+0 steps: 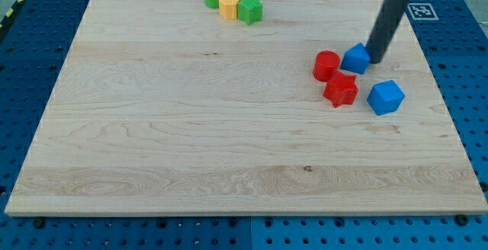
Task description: Move the yellow heart towards the blue triangle
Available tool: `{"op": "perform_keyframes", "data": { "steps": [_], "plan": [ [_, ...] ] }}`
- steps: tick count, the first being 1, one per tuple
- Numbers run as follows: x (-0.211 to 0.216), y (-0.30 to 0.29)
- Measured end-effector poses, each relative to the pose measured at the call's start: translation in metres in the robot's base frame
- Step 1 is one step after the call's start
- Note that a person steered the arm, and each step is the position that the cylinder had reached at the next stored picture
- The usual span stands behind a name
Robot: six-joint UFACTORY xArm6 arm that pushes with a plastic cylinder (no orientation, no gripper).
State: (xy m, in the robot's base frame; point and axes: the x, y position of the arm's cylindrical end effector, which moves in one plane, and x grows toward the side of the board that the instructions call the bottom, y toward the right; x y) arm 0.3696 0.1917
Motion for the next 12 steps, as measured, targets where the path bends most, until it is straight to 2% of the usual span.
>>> {"op": "perform_keyframes", "data": {
  "steps": [2, 3, 4, 5, 6, 7, 8, 9, 10, 11, 12],
  "plan": [
    [-0.022, -0.036],
    [-0.063, -0.043],
    [-0.052, -0.107],
    [-0.019, -0.193],
    [-0.051, -0.309],
    [-0.14, -0.344],
    [-0.178, -0.337],
    [-0.177, -0.32],
    [-0.177, -0.207],
    [-0.155, -0.101],
    [-0.116, -0.036]
  ]
}}
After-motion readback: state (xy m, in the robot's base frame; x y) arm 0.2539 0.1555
